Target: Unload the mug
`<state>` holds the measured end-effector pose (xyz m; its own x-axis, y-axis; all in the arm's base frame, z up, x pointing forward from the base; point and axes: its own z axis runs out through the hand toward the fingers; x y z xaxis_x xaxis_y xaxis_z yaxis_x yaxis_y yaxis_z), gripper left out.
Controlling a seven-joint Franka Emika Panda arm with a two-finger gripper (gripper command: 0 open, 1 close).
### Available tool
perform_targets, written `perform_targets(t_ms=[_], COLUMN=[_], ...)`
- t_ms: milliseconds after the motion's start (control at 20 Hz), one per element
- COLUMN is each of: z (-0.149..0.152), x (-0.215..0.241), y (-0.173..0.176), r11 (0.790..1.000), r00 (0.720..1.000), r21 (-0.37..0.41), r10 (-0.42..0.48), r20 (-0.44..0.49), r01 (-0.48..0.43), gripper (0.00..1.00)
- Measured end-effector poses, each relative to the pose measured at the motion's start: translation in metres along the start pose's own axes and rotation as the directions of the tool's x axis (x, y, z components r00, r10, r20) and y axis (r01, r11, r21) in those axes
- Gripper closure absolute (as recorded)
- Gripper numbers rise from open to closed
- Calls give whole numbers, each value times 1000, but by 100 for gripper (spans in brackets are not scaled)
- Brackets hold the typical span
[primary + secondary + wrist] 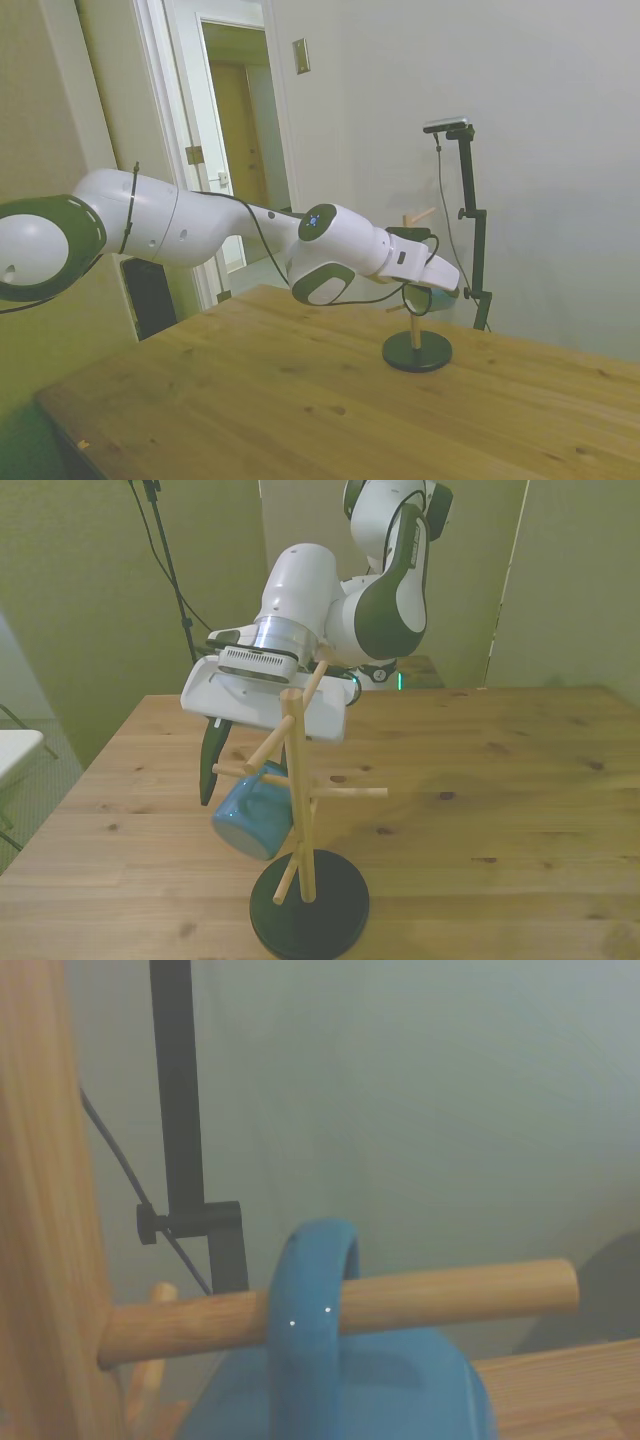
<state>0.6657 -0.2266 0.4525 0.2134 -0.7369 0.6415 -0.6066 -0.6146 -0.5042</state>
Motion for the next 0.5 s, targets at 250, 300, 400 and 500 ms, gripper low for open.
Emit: perform_targets(t_ms=[250, 300, 400, 500], z=[0, 0, 0, -1], x=[-1, -1, -1, 0], y=[-2, -2, -2, -1], r11=[1000, 1000, 1000, 1000], r00=[1000, 1000, 1000, 1000], r21=[2, 2, 2, 0], r10=[-2, -2, -3, -2], r20=[2, 2, 2, 0], r01=[2, 2, 3, 2], gripper=[100, 100, 100, 100])
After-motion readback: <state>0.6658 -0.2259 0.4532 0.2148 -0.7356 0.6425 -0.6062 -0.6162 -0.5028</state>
